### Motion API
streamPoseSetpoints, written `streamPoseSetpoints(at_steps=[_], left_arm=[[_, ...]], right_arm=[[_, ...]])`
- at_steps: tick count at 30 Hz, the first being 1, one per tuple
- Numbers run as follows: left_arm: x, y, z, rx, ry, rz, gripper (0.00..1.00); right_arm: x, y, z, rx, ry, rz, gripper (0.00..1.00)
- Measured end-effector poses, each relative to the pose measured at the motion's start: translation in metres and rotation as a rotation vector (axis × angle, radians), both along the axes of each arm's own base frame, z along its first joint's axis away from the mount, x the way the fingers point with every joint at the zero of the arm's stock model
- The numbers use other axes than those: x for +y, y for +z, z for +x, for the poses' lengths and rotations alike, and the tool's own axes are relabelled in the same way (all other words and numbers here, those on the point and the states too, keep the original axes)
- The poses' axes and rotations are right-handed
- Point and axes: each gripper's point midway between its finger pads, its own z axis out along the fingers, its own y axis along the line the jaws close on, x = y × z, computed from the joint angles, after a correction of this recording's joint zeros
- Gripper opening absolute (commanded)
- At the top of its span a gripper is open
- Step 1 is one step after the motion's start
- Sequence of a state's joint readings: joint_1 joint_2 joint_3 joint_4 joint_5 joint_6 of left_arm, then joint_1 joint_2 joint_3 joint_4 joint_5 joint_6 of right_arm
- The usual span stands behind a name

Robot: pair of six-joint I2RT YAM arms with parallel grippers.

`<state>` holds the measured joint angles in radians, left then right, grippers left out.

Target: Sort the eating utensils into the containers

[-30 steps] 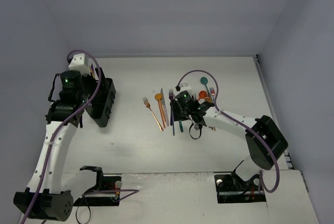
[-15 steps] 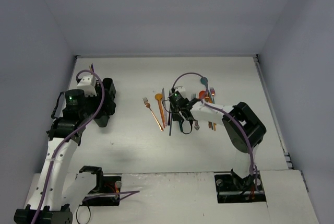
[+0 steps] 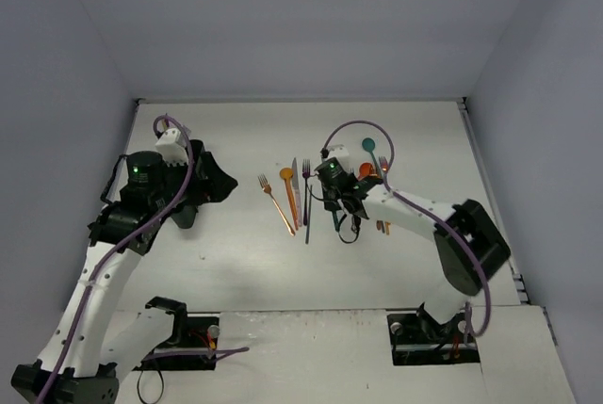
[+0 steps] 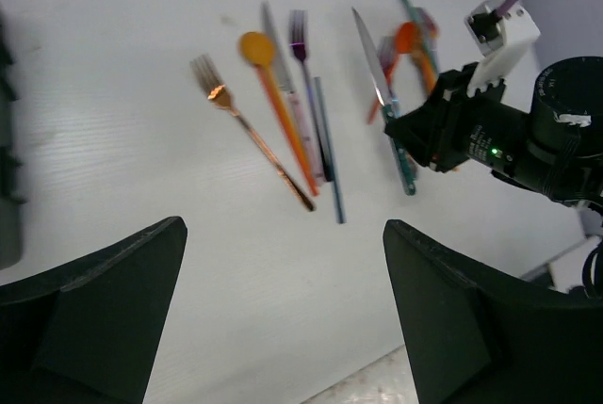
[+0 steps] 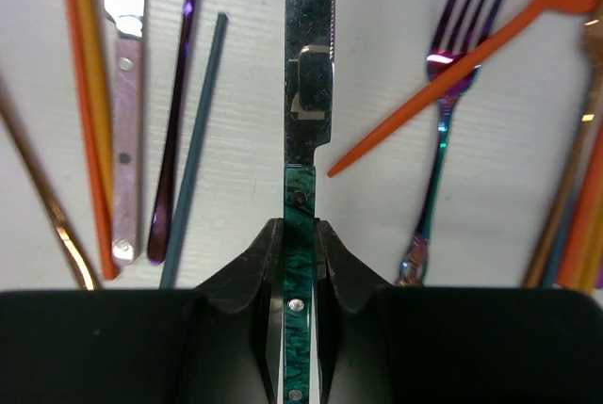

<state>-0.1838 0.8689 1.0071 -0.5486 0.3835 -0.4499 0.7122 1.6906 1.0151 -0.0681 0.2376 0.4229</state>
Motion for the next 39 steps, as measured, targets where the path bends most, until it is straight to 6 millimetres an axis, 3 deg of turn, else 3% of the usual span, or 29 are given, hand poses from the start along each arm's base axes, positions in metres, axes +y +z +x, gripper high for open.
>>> streamPoseSetpoints(at_steps=[3, 7, 13, 18, 22, 26, 27, 30, 33, 34, 37, 39], left_arm=[[-0.031, 0.02, -0.005, -0.04, -0.079, -0.067, 0.83], [-0.073, 0.037, -0.008, -0.071, -0.174, -0.145, 0.83], [-0.111, 0.048, 0.004, -0.099, -0.203, -0.213, 0.83], [-0.126, 0.054, 0.018, -0.115, -0.182, -0.225, 0.8], [-0.135, 0.059, 0.03, -0.136, -0.16, -0.232, 0.74], [-0.146, 0.054, 0.039, -0.127, -0.146, -0.23, 0.62], [-0.15, 0.051, 0.041, -0.121, -0.146, -0.227, 0.56], [-0.157, 0.043, 0.047, -0.101, -0.144, -0.214, 0.23], [-0.163, 0.037, 0.049, -0.087, -0.142, -0.217, 0.02], [-0.165, 0.039, 0.048, -0.087, -0.143, -0.228, 0.01], [-0.171, 0.054, 0.046, -0.116, -0.154, -0.275, 0.0], [-0.17, 0.059, 0.045, -0.133, -0.147, -0.281, 0.0]], right_arm=[[0.003, 0.05, -0.002, -0.111, 0.026, 0.052, 0.0], [0.028, 0.123, -0.023, -0.275, 0.145, 0.157, 0.0], [0.058, 0.172, -0.06, -0.37, 0.318, 0.254, 0.0], [0.066, 0.193, -0.07, -0.414, 0.373, 0.309, 0.0], [0.073, 0.199, -0.077, -0.424, 0.41, 0.331, 0.0], [0.078, 0.2, -0.083, -0.421, 0.441, 0.339, 0.0], [0.079, 0.2, -0.084, -0.421, 0.446, 0.341, 0.0], [0.08, 0.202, -0.085, -0.424, 0.45, 0.346, 0.0], [0.08, 0.205, -0.085, -0.434, 0.451, 0.354, 0.0], [0.08, 0.206, -0.085, -0.436, 0.452, 0.357, 0.0], [0.082, 0.207, -0.086, -0.436, 0.456, 0.364, 0.12], [0.082, 0.21, -0.085, -0.445, 0.456, 0.372, 0.32]])
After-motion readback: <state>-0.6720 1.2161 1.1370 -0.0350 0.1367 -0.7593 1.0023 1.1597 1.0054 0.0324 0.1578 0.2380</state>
